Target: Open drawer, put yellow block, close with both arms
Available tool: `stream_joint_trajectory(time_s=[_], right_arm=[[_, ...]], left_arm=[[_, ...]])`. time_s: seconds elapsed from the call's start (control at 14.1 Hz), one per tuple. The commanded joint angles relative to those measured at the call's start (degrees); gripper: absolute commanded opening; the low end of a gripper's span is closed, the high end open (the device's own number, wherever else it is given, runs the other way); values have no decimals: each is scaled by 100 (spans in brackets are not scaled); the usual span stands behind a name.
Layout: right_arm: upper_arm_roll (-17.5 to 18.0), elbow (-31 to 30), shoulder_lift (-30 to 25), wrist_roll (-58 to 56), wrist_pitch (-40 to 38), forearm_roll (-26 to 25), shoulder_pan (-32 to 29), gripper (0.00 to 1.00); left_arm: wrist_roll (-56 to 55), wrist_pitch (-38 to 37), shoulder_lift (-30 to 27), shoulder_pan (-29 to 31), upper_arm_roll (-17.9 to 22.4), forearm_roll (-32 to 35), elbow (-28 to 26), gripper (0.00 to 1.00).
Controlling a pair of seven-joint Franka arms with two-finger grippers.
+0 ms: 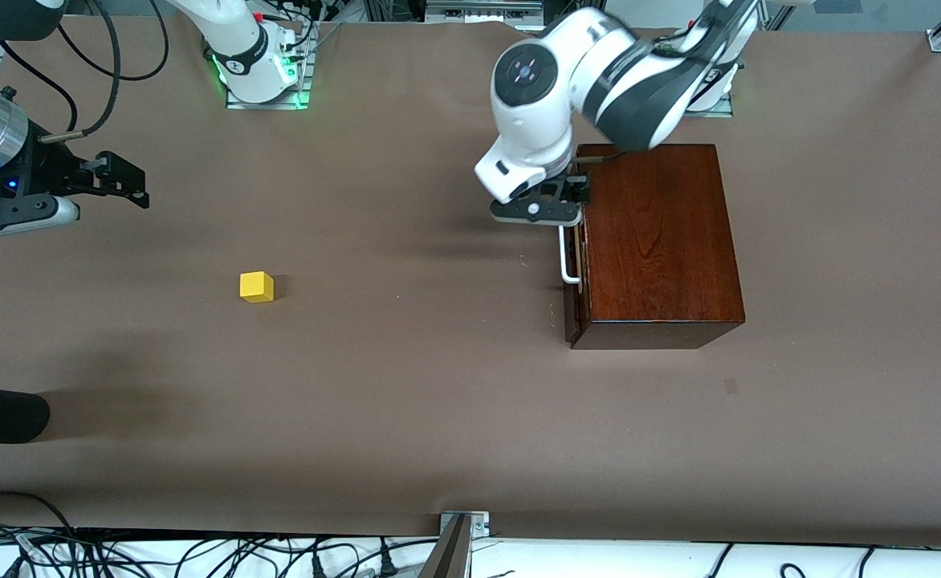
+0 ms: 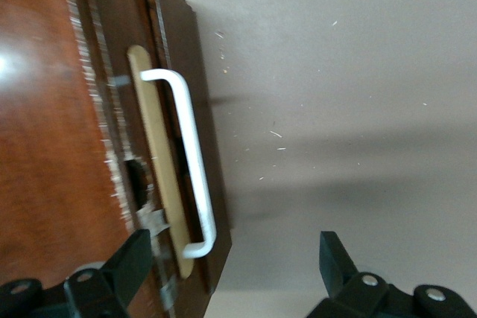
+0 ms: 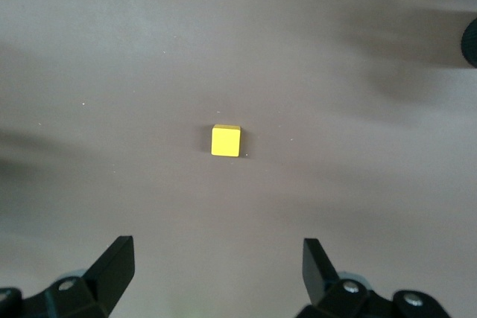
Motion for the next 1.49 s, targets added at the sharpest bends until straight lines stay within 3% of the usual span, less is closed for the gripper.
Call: stream_joint_trajectory(time_s=[0.0, 0.43, 1.14, 1.42], right_arm=[[-1, 107, 40, -9, -123, 99, -28, 100], [-1, 107, 40, -9, -71, 99, -28, 100], [-1, 107, 49, -17, -53, 99, -37, 100], [-1, 107, 49, -52, -36, 90, -46, 100]], left_arm=[[-130, 315, -126, -21, -80, 348, -525, 100], [-516, 885, -74, -29, -133, 814, -1150, 100], [-1298, 1255, 550, -196, -142, 1544, -1168, 100], [-1510, 1737, 717, -284, -151, 1510, -1124, 100]])
